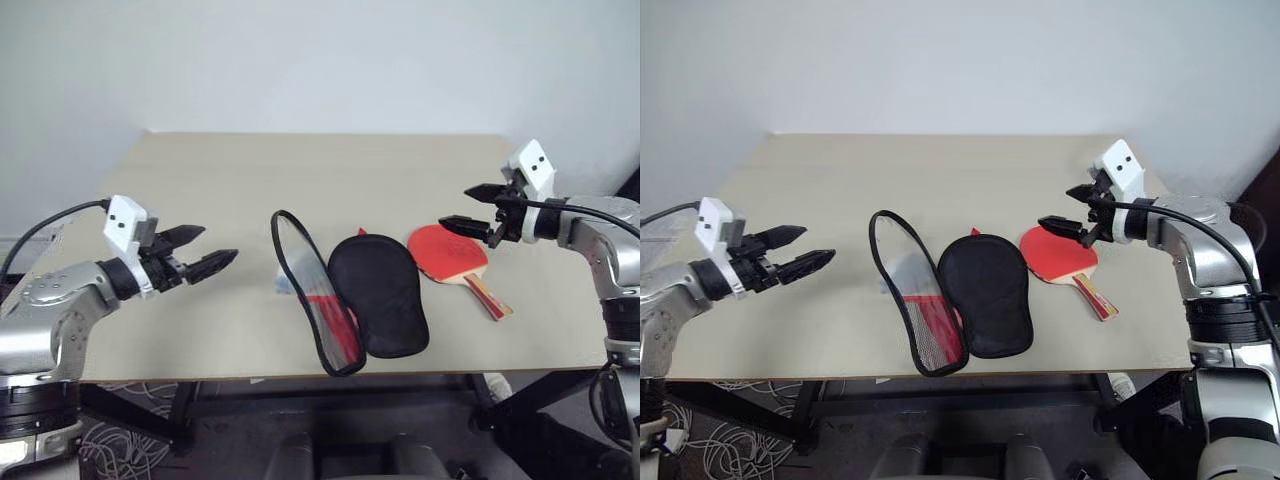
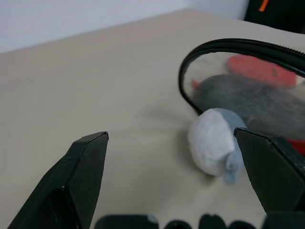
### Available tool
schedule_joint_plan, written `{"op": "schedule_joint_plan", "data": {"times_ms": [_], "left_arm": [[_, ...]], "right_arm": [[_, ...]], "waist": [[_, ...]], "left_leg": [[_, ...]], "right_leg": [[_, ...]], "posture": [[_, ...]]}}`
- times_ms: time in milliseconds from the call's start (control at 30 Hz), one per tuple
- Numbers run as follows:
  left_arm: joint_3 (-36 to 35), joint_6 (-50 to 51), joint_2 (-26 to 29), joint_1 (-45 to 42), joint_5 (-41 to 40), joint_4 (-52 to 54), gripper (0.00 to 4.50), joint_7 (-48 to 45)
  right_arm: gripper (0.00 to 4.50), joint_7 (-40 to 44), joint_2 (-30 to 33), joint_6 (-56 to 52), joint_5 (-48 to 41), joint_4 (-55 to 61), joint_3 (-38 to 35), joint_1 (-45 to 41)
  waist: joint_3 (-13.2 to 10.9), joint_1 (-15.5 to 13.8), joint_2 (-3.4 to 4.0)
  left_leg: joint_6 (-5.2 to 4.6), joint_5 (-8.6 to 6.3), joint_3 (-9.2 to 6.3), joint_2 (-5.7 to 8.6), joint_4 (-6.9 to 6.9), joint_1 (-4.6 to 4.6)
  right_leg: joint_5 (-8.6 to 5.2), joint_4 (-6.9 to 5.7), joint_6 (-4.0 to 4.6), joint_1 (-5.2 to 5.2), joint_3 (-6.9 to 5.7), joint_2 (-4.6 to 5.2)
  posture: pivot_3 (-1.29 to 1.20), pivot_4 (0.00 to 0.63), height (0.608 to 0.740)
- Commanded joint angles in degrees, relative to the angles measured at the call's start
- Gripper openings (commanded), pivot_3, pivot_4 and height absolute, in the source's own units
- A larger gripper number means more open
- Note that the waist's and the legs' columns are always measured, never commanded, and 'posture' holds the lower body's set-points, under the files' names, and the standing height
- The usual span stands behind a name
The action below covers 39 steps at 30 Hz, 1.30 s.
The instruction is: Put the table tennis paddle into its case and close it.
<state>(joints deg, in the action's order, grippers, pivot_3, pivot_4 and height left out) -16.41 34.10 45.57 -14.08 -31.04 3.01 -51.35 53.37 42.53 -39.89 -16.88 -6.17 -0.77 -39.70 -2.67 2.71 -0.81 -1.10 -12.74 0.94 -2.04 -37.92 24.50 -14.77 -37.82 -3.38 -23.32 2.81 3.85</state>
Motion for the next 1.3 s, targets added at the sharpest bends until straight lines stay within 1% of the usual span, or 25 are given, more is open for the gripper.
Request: {"op": "schedule_joint_plan", "data": {"times_ms": [33,67,167,400,533,767,967,1133,1167,1200,1233,1267,1300], "left_arm": [[-0.1,-0.2,1.4,-1.6,-1.0,2.3,4.49,-1.7],[-0.2,-0.3,1.8,-1.7,-1.3,2.3,4.49,-2.5],[-0.4,-1.8,2.4,-1.8,0.0,0.9,4.49,-2.8],[-1.7,-3.1,3.9,-0.4,0.0,1.1,4.49,-4.0],[-2.4,-4.2,5.2,-0.6,0.3,0.6,4.49,-5.0],[-2.1,-5.6,6.6,-0.7,0.6,-0.3,4.49,-7.0],[-1.6,-5.9,7.0,-1.0,1.2,-0.5,4.49,-7.7],[-1.1,-5.7,7.4,-2.1,1.4,-1.4,4.49,-8.2],[-1.1,-5.8,7.4,-2.1,1.4,-1.5,4.5,-8.2],[-0.8,-6.0,7.3,-2.2,1.7,-1.5,4.5,-8.2],[-0.7,-6.1,7.3,-2.2,1.8,-1.5,4.5,-8.2],[-0.6,-6.2,7.2,-2.2,1.9,-1.6,4.5,-8.2],[-0.5,-6.1,7.2,-2.2,1.9,-1.5,4.5,-8.2]], "right_arm": [[4.5,-1.1,0.9,-2.3,-1.9,4.0,-2.8,-1.0],[4.5,-1.0,1.2,-2.3,-2.0,4.4,-2.7,-0.7],[4.5,-4.0,1.2,-3.1,0.1,2.8,-2.2,0.5],[4.5,-6.2,2.6,-7.1,-0.6,3.8,-3.1,3.6],[4.5,-8.0,3.0,-9.4,1.0,2.2,-1.4,6.0],[4.5,-10.6,1.2,-8.9,3.0,0.0,0.9,11.4],[4.5,-16.0,-2.2,-6.6,5.3,-3.5,0.2,15.7],[4.5,-17.9,-4.9,-7.0,5.3,-4.3,-0.1,17.3],[4.14,-18.4,-5.3,-7.0,5.4,-4.4,-0.3,17.4],[3.91,-19.0,-5.8,-7.0,5.4,-4.6,-0.6,17.4],[3.6,-19.5,-6.2,-7.2,5.3,-4.6,-1.1,17.5],[3.26,-19.7,-6.5,-7.4,5.3,-4.3,-1.5,17.6],[2.82,-20.1,-7.1,-7.6,5.1,-4.0,-2.0,17.8]], "waist": [[0.0,0.2,0.02],[0.0,0.2,0.02],[0.0,0.1,0.02],[0.0,0.0,0.0],[0.0,0.0,0.0],[0.0,0.0,0.0],[0.0,0.0,0.0],[0.0,0.0,-0.01],[0.0,0.0,-0.03],[0.0,0.1,-0.04],[0.0,0.1,-0.05],[0.0,0.1,-0.05],[0.0,0.1,-0.05]], "left_leg": [[0.0,0.0,0.01,-0.01,0.01,-0.01],[0.0,0.0,0.02,-0.02,0.02,-0.02],[0.0,0.0,0.0,-0.04,0.02,-0.02],[-0.01,0.0,0.01,0.01,-0.01,0.0],[-0.01,0.0,0.01,-0.02,0.0,-0.01],[-0.02,0.01,0.02,-0.01,-0.01,-0.01],[-0.02,0.01,0.01,-0.01,-0.01,-0.01],[-0.02,0.01,0.01,-0.01,-0.01,-0.04],[-0.02,0.01,0.0,-0.02,-0.02,-0.04],[-0.02,0.01,0.0,-0.03,-0.02,-0.06],[-0.02,0.01,0.01,-0.04,-0.02,-0.09],[-0.02,0.01,0.01,-0.04,-0.02,-0.11],[-0.02,0.01,0.01,-0.04,-0.02,-0.12]], "right_leg": [[0.0,-0.01,0.0,-0.02,0.03,-0.02],[0.0,-0.01,0.0,-0.04,0.04,-0.03],[0.0,-0.01,0.0,-0.02,0.02,-0.05],[0.0,0.02,-0.01,0.02,0.01,0.0],[-0.01,0.01,0.0,0.0,0.02,-0.02],[-0.01,0.02,-0.01,0.01,0.03,-0.02],[-0.01,0.02,-0.01,0.02,0.03,-0.02],[-0.01,0.01,-0.01,0.05,0.03,-0.03],[-0.01,0.01,-0.01,0.06,0.03,-0.03],[-0.01,0.01,-0.01,0.07,0.03,-0.04],[-0.01,0.01,-0.01,0.1,0.04,-0.05],[-0.01,0.01,-0.01,0.12,0.03,-0.05],[-0.01,0.01,-0.01,0.13,0.03,-0.05]], "posture": [[0.0,0.0,0.74],[0.0,0.0,0.74],[0.0,0.0,0.74],[0.0,0.0,0.74],[0.0,0.0,0.74],[0.0,0.0,0.74],[0.0,0.0,0.74],[0.0,0.0,0.74],[0.0,0.0,0.74],[0.0,0.0,0.74],[0.0,0.0,0.74],[0.0,0.0,0.74],[0.0,0.0,0.74]]}}
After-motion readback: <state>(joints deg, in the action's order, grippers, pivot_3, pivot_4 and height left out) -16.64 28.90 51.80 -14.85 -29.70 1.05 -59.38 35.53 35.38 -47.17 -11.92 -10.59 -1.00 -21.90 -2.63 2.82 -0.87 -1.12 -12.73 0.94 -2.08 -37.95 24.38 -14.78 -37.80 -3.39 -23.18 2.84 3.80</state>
